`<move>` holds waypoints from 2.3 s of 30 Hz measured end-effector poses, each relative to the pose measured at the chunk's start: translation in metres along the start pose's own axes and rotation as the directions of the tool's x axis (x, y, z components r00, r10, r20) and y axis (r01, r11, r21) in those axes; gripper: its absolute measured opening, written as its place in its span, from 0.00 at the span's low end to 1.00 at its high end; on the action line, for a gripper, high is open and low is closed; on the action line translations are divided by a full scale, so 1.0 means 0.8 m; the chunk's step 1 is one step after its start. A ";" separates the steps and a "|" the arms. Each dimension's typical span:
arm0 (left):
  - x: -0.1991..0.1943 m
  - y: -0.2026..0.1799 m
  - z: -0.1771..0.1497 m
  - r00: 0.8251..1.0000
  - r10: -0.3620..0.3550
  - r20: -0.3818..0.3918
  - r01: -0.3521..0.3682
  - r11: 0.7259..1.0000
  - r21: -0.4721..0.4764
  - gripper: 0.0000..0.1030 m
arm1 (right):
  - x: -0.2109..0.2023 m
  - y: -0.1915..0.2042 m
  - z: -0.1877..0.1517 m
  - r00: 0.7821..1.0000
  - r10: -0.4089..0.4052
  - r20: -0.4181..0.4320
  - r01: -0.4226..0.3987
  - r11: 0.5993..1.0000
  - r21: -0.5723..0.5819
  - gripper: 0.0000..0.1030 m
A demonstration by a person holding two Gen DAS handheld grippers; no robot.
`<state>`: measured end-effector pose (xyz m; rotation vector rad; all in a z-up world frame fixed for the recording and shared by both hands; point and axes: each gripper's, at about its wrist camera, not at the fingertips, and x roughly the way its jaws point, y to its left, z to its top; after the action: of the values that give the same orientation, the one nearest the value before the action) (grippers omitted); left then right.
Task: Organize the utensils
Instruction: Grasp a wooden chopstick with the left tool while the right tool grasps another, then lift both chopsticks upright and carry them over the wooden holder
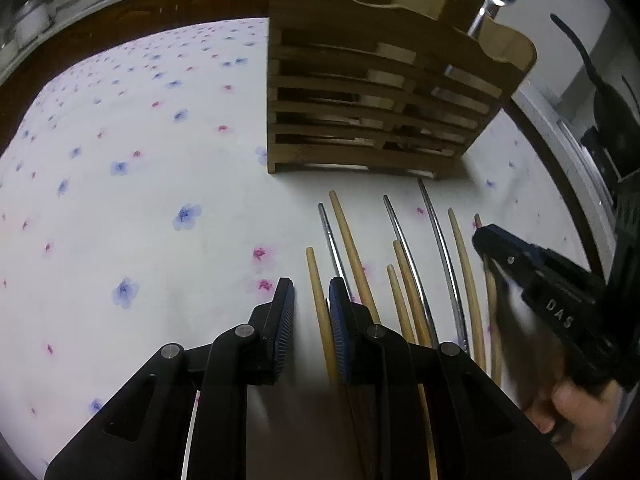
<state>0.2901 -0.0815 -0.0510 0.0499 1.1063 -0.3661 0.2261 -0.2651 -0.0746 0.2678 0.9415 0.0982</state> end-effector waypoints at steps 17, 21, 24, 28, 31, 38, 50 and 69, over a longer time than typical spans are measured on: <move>-0.005 -0.019 -0.012 0.995 0.072 0.071 -0.076 0.995 0.063 0.04 | 0.005 0.012 0.003 0.999 -0.043 0.007 0.044 0.997 -0.066 0.08; -0.040 -0.003 -0.020 0.990 0.045 0.137 -0.046 0.999 0.009 0.04 | -0.021 0.003 -0.001 0.999 0.020 0.025 -0.019 1.000 -0.011 0.04; -0.078 0.008 -0.028 0.981 0.009 0.193 -0.002 0.999 -0.033 0.04 | -0.059 0.012 0.001 0.994 0.073 0.075 -0.073 0.997 -0.009 0.04; -0.133 0.016 -0.038 0.962 -0.018 0.273 0.035 0.998 -0.058 0.04 | -0.114 0.021 0.007 0.979 0.135 0.152 -0.133 0.991 -0.024 0.04; -0.173 0.022 -0.047 0.944 -0.032 0.328 0.056 0.996 -0.065 0.04 | -0.155 0.028 0.013 0.963 0.166 0.213 -0.160 0.986 -0.042 0.04; -0.239 0.032 -0.049 0.904 -0.058 0.424 0.097 0.993 -0.072 0.04 | -0.227 0.039 0.030 0.919 0.201 0.340 -0.184 0.980 -0.081 0.04; -0.270 0.033 -0.040 0.870 -0.033 0.492 0.077 0.995 -0.070 0.04 | -0.254 0.044 0.048 0.893 0.197 0.406 -0.170 0.980 -0.102 0.04; -0.327 0.024 0.034 0.766 -0.033 0.642 0.091 0.994 -0.057 0.04 | -0.275 0.034 0.110 0.833 0.170 0.527 -0.149 0.985 -0.083 0.04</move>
<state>0.2166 -0.0001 0.1892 -0.1815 0.4347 -0.3566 0.1687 -0.2988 0.1548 0.3171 0.3581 0.1850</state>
